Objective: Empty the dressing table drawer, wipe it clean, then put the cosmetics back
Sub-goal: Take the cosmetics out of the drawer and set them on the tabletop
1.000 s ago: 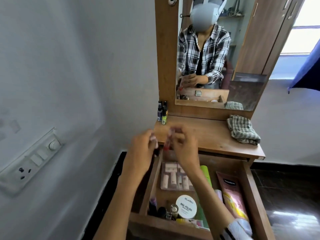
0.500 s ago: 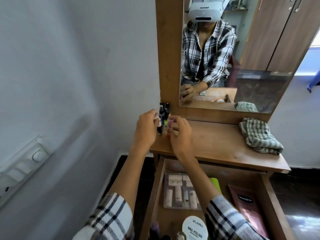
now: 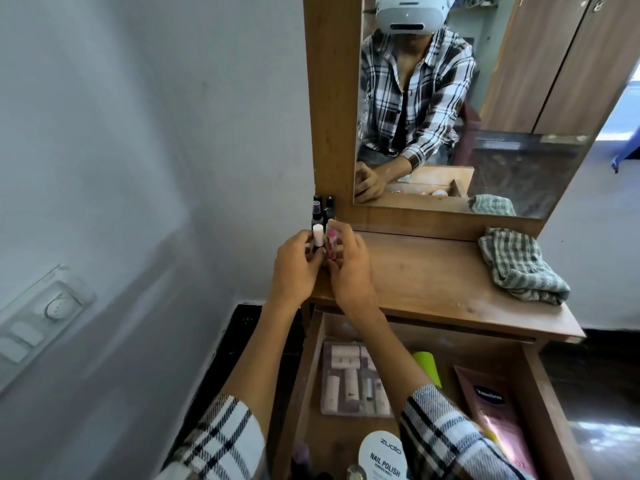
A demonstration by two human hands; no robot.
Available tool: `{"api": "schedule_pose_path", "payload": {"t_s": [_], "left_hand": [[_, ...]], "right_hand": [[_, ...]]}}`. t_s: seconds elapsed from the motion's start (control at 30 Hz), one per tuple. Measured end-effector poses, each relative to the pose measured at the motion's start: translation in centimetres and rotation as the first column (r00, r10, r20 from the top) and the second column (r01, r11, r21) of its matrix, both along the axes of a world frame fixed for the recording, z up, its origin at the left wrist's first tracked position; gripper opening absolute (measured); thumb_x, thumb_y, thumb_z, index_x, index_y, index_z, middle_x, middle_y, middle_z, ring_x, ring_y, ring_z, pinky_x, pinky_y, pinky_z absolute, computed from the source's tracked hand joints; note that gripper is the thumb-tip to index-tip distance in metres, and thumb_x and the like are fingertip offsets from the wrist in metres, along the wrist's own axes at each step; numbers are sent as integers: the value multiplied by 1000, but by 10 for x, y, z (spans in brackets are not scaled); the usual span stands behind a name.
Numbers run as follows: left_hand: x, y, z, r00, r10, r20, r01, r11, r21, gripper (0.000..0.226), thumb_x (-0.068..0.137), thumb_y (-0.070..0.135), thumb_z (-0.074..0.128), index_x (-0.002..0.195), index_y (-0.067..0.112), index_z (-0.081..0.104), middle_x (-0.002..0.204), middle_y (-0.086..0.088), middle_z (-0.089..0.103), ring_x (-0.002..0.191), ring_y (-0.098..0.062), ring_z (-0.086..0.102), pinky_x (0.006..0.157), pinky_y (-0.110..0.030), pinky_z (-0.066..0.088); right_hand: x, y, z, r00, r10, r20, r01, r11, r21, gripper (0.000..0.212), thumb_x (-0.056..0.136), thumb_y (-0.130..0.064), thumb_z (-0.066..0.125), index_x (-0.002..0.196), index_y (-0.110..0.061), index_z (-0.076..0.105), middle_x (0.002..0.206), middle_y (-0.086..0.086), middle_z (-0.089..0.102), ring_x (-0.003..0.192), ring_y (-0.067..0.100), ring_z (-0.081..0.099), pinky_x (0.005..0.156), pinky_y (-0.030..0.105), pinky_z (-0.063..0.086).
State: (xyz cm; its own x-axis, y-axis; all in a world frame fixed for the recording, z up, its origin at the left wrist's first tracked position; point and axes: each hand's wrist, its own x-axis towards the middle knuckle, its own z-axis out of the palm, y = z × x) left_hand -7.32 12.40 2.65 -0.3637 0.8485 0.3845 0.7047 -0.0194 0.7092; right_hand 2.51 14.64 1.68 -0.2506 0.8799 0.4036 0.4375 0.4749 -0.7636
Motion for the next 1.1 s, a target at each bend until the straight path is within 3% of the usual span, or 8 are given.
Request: {"api": "schedule_pose_path", "payload": {"t_s": [0.2,0.6,0.77,0.9,1.1], "left_hand": [[2,-2,-10,999,16,46,-15,999,-32,28,90,13,58,118,11,54,111,-6,64,101,-19,61,81,-19,43],[6,6,-10,990,111,83,-107,993,-50,30,96,12,48,125,6,52,118,-11,62,108,-25,60,94,-34,47],[8,8,-14,990,110,86,-109,994,-12,30,95,9,49,125,7,52,118,-11,63,109,-25,60,93,-31,46],[7,12,-15,990,116,80,-114,993,-25,29,95,8,48,124,5,53,118,-12,63,108,-27,60,91,-31,46],[5,17,-17,990,122,64,-117,991,-66,28,97,11,46,123,5,53,120,-13,62,109,-29,59,93,-35,46]], "right_hand": [[-1,-1,1,1000,-7,11,8,1000,-25,60,89,1,52,138,-31,37,128,3,46,112,16,49,89,29,48],[-6,-2,5,997,-65,38,68,994,-89,69,87,0,57,142,-31,29,130,6,47,118,22,51,94,42,50],[-8,0,4,994,-101,28,104,989,-106,62,87,-6,60,138,-30,34,125,5,54,114,21,54,92,41,51],[-10,4,4,993,-113,-26,107,982,-154,39,86,-8,63,120,-21,49,111,2,63,106,19,60,86,37,54],[-11,9,2,981,-156,-113,125,963,-238,40,83,-8,68,118,-17,50,104,3,67,97,15,64,83,32,55]]}}
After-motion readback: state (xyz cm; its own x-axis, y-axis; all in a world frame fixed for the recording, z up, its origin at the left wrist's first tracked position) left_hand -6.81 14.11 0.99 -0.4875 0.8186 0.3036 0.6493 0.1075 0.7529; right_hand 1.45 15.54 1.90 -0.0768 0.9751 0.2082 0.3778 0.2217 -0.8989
